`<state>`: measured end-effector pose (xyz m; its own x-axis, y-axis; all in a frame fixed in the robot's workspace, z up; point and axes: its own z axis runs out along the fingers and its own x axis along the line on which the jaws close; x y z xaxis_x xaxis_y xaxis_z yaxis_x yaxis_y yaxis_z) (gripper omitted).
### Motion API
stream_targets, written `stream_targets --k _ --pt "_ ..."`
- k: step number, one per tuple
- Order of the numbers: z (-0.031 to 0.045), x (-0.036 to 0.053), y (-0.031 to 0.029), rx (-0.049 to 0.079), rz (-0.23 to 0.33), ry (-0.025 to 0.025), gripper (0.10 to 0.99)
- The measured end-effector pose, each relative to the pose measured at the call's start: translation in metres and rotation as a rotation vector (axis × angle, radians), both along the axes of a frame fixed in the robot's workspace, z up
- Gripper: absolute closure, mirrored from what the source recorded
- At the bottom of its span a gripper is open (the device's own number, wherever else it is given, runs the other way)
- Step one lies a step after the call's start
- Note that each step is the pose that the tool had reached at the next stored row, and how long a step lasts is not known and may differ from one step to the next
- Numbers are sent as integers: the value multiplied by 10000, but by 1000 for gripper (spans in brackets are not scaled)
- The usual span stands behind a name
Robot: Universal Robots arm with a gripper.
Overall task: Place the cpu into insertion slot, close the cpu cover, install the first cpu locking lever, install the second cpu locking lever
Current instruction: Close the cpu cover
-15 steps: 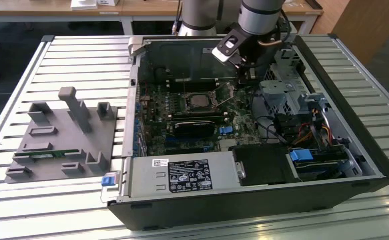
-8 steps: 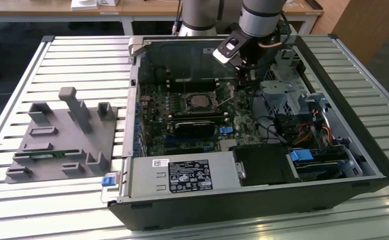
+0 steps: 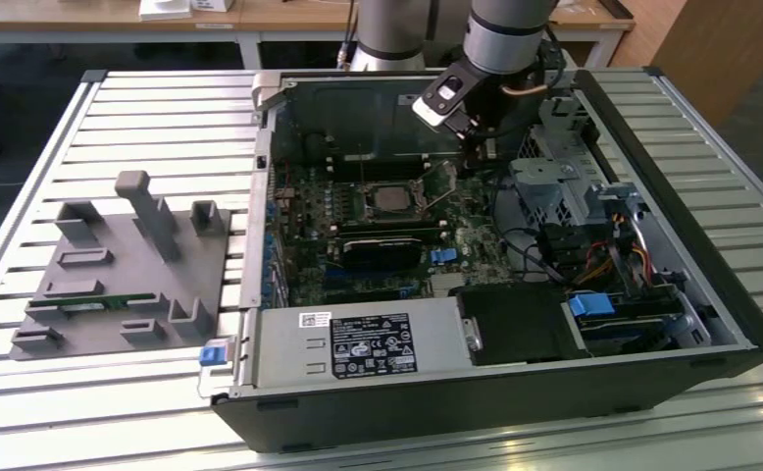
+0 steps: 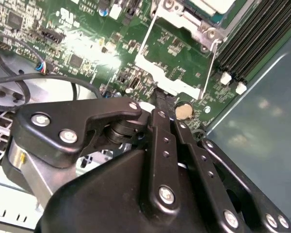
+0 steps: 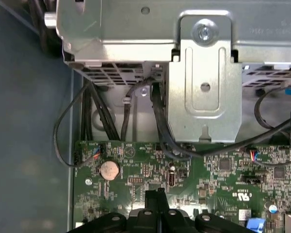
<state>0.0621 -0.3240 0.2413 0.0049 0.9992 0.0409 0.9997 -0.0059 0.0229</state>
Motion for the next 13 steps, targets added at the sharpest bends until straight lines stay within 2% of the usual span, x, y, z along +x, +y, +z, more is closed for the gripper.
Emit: stream_targets --k 13 --pt "-1 -79 0 1 0 0 973"
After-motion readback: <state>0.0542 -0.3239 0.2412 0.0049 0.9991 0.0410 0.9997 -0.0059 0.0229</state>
